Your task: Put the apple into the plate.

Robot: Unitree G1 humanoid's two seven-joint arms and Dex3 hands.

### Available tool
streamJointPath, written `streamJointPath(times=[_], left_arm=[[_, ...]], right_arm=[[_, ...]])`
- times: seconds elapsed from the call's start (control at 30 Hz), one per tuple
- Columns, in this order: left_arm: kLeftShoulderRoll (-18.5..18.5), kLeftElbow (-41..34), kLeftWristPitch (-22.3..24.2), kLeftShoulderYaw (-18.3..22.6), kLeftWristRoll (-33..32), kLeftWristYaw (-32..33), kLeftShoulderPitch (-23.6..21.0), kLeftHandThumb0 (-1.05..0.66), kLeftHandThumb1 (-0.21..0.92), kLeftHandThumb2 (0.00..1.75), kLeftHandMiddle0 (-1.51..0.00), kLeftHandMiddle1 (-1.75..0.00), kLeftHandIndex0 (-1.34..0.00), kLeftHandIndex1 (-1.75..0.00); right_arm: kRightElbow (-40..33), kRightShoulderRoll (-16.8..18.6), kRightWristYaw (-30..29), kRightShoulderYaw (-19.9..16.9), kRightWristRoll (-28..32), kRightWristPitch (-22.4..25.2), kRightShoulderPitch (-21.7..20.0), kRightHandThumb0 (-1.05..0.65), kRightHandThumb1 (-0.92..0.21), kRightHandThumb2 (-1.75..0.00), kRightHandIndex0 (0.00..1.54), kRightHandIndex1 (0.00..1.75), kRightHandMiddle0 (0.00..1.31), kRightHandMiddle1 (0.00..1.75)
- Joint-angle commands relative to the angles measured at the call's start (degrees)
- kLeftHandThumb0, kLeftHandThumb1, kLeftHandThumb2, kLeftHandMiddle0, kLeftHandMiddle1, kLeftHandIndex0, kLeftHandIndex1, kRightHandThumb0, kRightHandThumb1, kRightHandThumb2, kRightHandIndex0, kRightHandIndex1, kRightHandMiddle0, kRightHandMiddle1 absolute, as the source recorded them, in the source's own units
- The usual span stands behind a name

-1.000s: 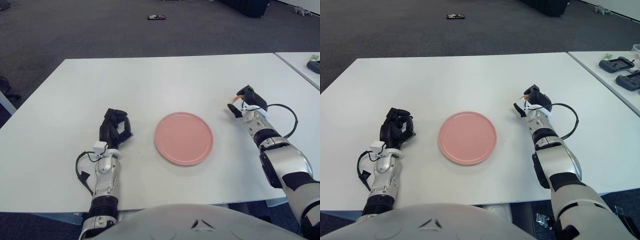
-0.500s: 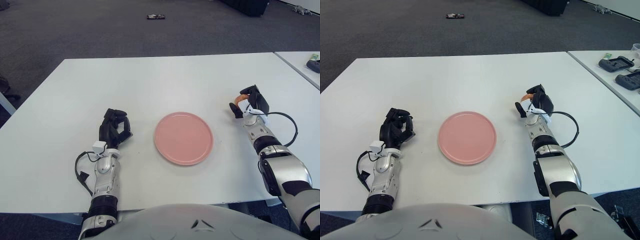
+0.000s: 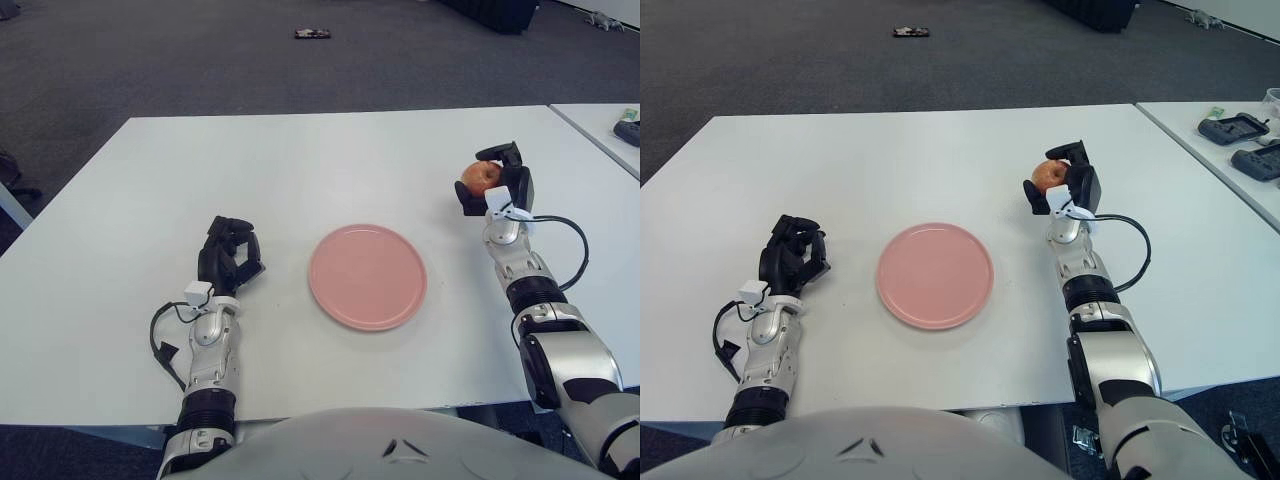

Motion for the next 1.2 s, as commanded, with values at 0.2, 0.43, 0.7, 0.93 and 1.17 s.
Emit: streamJointPath(times=[0.2,0.43,0.7,0.93,1.17], left_arm=[[-0.6,3.0,-1.7,0.2,-0.2,-0.1,1.4,-0.42,0.52,1.07,-0.97,-1.75,-0.45,-1.75],[-0.5,3.4,-2.0,-0.1,1.4,0.8,1.4,-0.42,0.52,1.07,-0.99,-1.75,-0.45,-1.75],[-0.7,3.2,-1.8,-0.2,1.7,1.3,1.5,-0.42,0.51,1.08,-0.99,-1.75,-0.46,-1.75],[-0.7,3.3,-1.6,-0.2,1.7,1.3,1.4,-0.42,0.50,1.10,-1.01,-1.75,-0.47,-1.75],[-0.4,3.3,-1.4,-0.3,2.7,1.8,1.5,-0.43,0.49,1.11,-1.01,-1.75,-0.47,-1.75]], right_arm=[[-9.7,2.9,11.4,-1.4,7.3,-11.9,3.7,-0.56,-0.11,-1.57,1.37,1.75,0.78,1.75],[-18.7,4.3,19.0,0.2,8.5,-13.1,6.7,-0.55,-0.13,-1.55,1.34,1.75,0.76,1.75],[-31.4,5.7,27.0,4.4,8.2,-12.6,12.0,-0.58,-0.07,-1.62,1.38,1.75,0.82,1.75],[-45.2,4.5,35.8,9.0,8.5,-4.9,17.8,-0.60,-0.05,-1.65,1.40,1.75,0.84,1.75],[-48.9,3.2,42.9,10.9,8.8,-1.8,18.6,-0.59,-0.05,-1.64,1.39,1.75,0.83,1.75]])
